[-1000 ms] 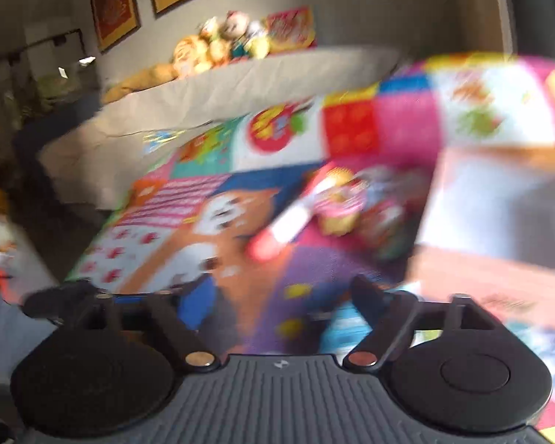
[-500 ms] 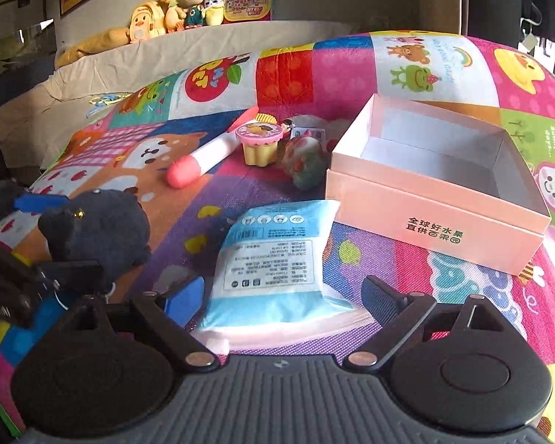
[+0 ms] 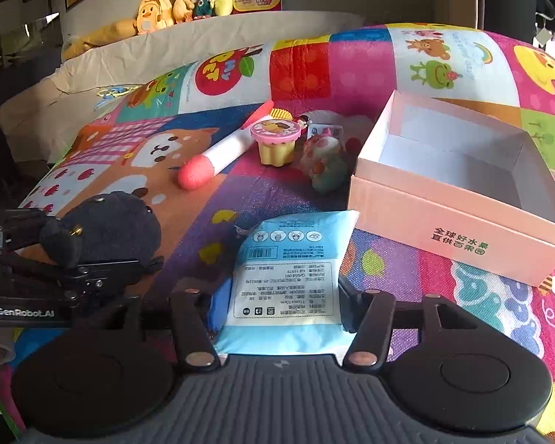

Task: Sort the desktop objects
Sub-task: 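Grasp the blue-and-white bag with the right gripper while the left gripper holds the plush toy, then lower the plush into the pink box with the left gripper while the right gripper drops the bag in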

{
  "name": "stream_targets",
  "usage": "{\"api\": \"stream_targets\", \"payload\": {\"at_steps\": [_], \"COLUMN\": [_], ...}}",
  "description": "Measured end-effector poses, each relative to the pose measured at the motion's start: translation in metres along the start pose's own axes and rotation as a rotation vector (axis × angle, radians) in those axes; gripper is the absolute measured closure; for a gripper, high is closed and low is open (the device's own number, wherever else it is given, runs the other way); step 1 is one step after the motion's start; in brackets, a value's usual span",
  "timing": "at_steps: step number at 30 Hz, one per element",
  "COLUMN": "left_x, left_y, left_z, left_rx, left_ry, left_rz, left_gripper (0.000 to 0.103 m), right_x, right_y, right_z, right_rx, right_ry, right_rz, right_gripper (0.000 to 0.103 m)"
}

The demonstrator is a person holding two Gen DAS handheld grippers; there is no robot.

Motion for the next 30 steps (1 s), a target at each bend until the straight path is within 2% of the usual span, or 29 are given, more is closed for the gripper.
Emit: {"api": "stream_targets", "payload": {"at_steps": [3, 6, 12, 15, 18, 22, 27, 29, 30], "left_x": [-0.008, -0.024, -0.068, -0.089, -0.101, -0.108, -0.112, -0.114, -0.113], "left_y": [-0.002, 0.001, 0.036, 0.068, 0.114, 0.186, 0.262, 0.279, 0.282], "left_z": [-0.011, -0.026, -0.053, -0.057, -0.056, -0.044, -0.002, 0.022, 0.033], "left_rx": [0.000, -0.014, -0.123, -0.186, -0.269, -0.373, -0.423, -0.425, -0.413], "left_ry": [-0.018, -0.046, -0.137, -0.159, -0.170, -0.199, -0.236, -0.228, -0.225], "left_rz": [0.034, 0.076, 0.180, 0.243, 0.273, 0.255, 0.178, 0.154, 0.146], "left_gripper": [0.033, 0.033, 0.032, 0.032, 0.032, 0.032, 0.031, 0.023, 0.012], "right_x": [-0.005, -0.013, -0.039, -0.056, -0.071, -0.092, -0.117, -0.125, -0.128], "right_y": [-0.010, -0.021, -0.028, -0.022, -0.011, 0.004, 0.015, 0.017, 0.018], "right_z": [-0.024, -0.054, -0.115, -0.142, -0.164, -0.179, -0.172, -0.166, -0.163], "right_rx": [0.040, 0.047, -0.051, -0.121, -0.200, -0.283, -0.301, -0.294, -0.288], "right_ry": [0.059, 0.082, 0.024, -0.006, -0.034, -0.067, -0.103, -0.106, -0.109], "right_rz": [0.020, 0.031, 0.049, 0.073, 0.098, 0.141, 0.180, 0.189, 0.195], "right_gripper": [0.049, 0.049, 0.049, 0.049, 0.049, 0.049, 0.049, 0.049, 0.049]}}
Point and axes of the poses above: each gripper's, at about its wrist camera, not at the fingertips, and z roughly the way its jaws point, x to its left, y to its top, the point moved 8 cm from there along z, roughly the way its jaws point, and after that the axes turned 10 degrees about z, right-handed, at the moved point
